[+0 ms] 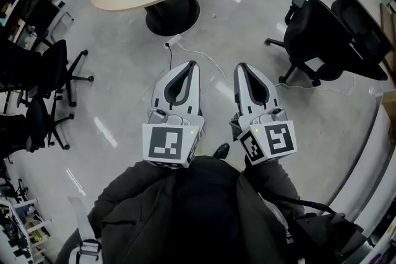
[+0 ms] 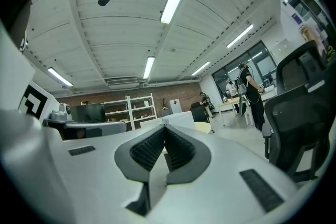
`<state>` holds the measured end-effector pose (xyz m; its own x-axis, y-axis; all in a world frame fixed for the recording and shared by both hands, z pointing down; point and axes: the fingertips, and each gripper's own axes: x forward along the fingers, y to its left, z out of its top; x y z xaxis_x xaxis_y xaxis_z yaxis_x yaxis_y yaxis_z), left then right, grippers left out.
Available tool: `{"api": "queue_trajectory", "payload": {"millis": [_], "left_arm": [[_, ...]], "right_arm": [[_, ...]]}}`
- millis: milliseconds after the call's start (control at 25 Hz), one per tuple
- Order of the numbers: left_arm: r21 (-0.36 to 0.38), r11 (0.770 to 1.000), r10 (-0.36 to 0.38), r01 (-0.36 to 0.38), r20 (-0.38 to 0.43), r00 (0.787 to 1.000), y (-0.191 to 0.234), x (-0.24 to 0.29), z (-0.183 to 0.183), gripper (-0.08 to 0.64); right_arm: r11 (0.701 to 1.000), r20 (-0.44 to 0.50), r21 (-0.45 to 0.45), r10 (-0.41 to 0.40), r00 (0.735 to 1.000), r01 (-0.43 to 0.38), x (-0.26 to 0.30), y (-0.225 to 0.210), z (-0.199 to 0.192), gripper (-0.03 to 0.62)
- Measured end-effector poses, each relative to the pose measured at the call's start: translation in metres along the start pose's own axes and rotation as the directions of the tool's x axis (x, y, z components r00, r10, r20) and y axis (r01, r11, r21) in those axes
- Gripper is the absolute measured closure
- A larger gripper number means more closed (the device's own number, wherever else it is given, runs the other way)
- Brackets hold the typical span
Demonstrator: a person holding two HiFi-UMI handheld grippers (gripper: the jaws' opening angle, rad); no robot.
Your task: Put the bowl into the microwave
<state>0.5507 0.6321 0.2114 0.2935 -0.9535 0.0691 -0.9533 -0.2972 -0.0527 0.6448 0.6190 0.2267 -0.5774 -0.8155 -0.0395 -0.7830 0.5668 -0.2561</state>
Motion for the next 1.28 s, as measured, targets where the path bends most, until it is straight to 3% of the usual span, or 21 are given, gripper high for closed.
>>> {"api": "queue_trajectory", "payload": {"millis": [360, 680, 920, 1280], "left_arm": [[-0.077, 0.996, 0.034, -0.036, -0.027, 0.999, 0.120, 0.096, -0.012, 0.551], [-0.112, 0.993, 0.045, -0.045, 0.000, 0.999, 0.211, 0.137, -0.016, 0.551], [-0.126, 0.990, 0.072, -0.070, 0.012, 0.997, 0.262, 0.156, -0.011, 0.551], [-0.128, 0.990, 0.060, -0.056, 0.022, 0.998, 0.291, 0.188, -0.010, 0.551]], "right_arm": [[0.999, -0.066, 0.015, 0.050, 0.997, -0.049, 0.156, -0.001, -0.019, 0.583], [0.994, -0.106, 0.000, 0.108, 0.988, -0.109, 0.265, 0.028, -0.030, 0.583], [0.995, -0.091, -0.025, 0.089, 0.992, -0.092, 0.314, 0.033, -0.020, 0.583], [0.999, -0.045, -0.036, 0.037, 0.998, -0.038, 0.353, 0.008, 0.002, 0.583]]}}
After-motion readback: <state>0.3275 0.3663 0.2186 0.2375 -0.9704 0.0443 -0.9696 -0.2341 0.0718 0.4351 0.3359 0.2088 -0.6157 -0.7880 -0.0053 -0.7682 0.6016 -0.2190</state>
